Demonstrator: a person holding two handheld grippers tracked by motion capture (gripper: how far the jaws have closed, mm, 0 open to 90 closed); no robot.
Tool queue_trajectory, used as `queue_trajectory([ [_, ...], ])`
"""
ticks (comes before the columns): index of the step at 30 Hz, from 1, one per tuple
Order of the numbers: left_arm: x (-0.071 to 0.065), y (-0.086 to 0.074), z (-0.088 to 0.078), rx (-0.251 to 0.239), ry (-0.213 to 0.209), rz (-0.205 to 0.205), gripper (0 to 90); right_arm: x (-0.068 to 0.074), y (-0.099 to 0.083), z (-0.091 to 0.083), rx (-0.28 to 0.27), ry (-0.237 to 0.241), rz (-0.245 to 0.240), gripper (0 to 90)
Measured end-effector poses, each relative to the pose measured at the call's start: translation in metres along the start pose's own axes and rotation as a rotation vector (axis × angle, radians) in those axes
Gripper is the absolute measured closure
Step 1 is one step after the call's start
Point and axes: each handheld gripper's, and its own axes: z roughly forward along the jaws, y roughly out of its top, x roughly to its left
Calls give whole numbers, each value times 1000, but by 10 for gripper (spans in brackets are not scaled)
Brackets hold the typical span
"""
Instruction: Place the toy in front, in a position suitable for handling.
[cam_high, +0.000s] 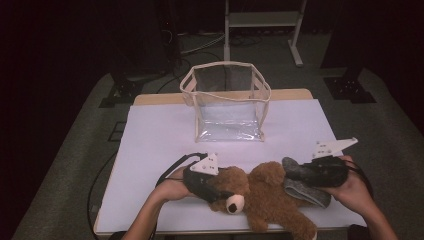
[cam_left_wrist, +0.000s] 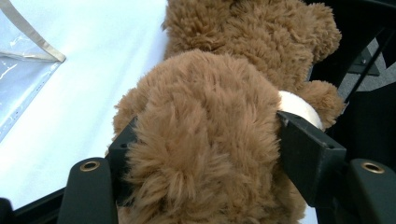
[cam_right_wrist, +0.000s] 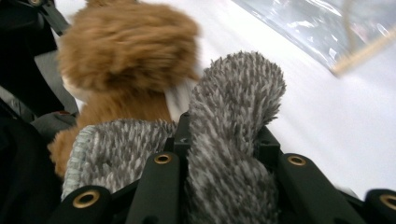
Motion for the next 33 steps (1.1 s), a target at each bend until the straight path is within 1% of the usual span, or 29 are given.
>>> queue_trajectory([
  [2,0,0,0,0,1,-1,321,-5,-12,-6,-22,3,41,696],
  [5,-1,0,0,0,2,-2,321,-10,-25,-15,-36,-13,79,696],
  [7,-1,0,0,1,1,-2,320,-11,-28,-21,-41,-27,87,696],
  [9,0,0,0,2,0,-1,320,-11,-27,-27,-48,-34,83,697],
  [11,0,0,0,2,-1,-1,320,-10,-20,-34,-60,-39,72,697],
  [13,0,0,0,3,-1,1,320,-8,-8,-40,-73,-39,48,698],
  [16,0,0,0,3,0,0,320,0,16,-47,-95,-22,-6,698],
  [18,0,0,0,4,0,3,320,7,34,-48,-99,-11,-53,698],
  [19,0,0,0,4,0,0,319,11,41,-48,-99,-1,-68,698],
  [21,0,0,0,9,0,5,319,20,62,-43,-95,26,-122,698],
  [23,0,0,0,7,2,2,319,30,80,-35,-79,50,-168,698],
  [25,-1,1,0,5,2,0,319,38,95,-23,-60,75,-201,698],
  [26,-1,1,0,4,3,2,319,42,103,-15,-46,88,-223,698],
  [27,-1,1,0,4,3,1,319,46,112,1,-16,108,-246,698],
  [28,-1,1,0,4,3,1,319,48,116,12,8,115,-262,697],
  [30,-1,0,0,5,2,3,319,48,119,31,47,128,-268,697],
  [31,-2,0,0,4,3,3,319,47,118,42,73,133,-270,697],
  [33,-1,0,0,-2,6,5,319,43,114,59,121,125,-265,696],
])
